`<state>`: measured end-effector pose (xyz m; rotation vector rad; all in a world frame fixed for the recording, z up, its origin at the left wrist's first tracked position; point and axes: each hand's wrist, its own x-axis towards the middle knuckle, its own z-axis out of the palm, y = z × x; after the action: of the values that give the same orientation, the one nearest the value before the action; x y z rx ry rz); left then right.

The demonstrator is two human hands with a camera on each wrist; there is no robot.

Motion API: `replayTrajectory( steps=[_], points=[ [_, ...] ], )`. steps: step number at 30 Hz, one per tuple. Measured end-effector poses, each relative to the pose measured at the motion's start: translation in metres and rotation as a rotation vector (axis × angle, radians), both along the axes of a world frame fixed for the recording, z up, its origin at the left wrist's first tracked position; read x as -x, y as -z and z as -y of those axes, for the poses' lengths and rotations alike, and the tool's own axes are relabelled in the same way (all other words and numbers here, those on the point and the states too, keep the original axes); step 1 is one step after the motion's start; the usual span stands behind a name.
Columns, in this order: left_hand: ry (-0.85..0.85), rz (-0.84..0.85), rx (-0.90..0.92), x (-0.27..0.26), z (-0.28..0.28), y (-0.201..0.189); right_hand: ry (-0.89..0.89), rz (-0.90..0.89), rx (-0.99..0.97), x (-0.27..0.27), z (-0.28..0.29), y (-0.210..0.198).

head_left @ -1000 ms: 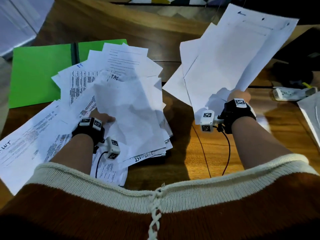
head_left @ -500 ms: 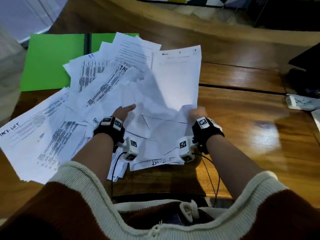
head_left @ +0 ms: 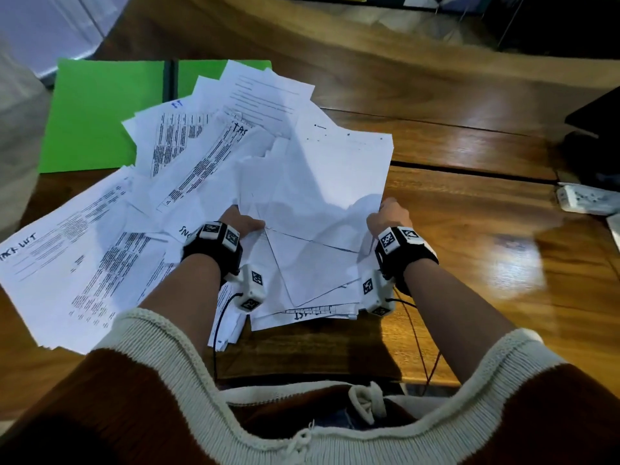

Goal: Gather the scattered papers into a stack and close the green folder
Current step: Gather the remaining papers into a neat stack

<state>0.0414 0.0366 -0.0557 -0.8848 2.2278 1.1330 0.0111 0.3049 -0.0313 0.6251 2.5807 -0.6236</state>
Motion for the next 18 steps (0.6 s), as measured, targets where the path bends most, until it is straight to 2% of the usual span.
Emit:
replayTrajectory(
  steps=[5, 8, 10, 13, 16, 18],
  points=[
    [0.014, -0.008, -0.008, -0.003, 0.0, -0.001, -0.048, -0.14, 0.05, 0.006, 0.002, 0.006],
    [0.037, 0.011, 0.022, -0.002, -0.001, -0.003, 0.0, -0.218, 0.104, 0.012, 0.001, 0.001],
    [0.062, 0.023, 0.048, -0.001, -0.002, -0.005, 0.007, -0.117, 0.104, 0.014, -0.005, -0.006],
    [0.116, 0.052, 0.085, -0.001, -0.002, -0.009, -0.133, 0.076, 0.063, 0.015, -0.021, -0.012],
    [0.16, 0.062, 0.077, 0.001, -0.002, -0.007, -0.145, 0.088, 0.018, 0.007, -0.026, -0.008],
    [0.155, 0.073, 0.095, -0.001, -0.002, -0.007, -0.077, 0.086, 0.058, 0.0, -0.022, -0.003]
  ],
)
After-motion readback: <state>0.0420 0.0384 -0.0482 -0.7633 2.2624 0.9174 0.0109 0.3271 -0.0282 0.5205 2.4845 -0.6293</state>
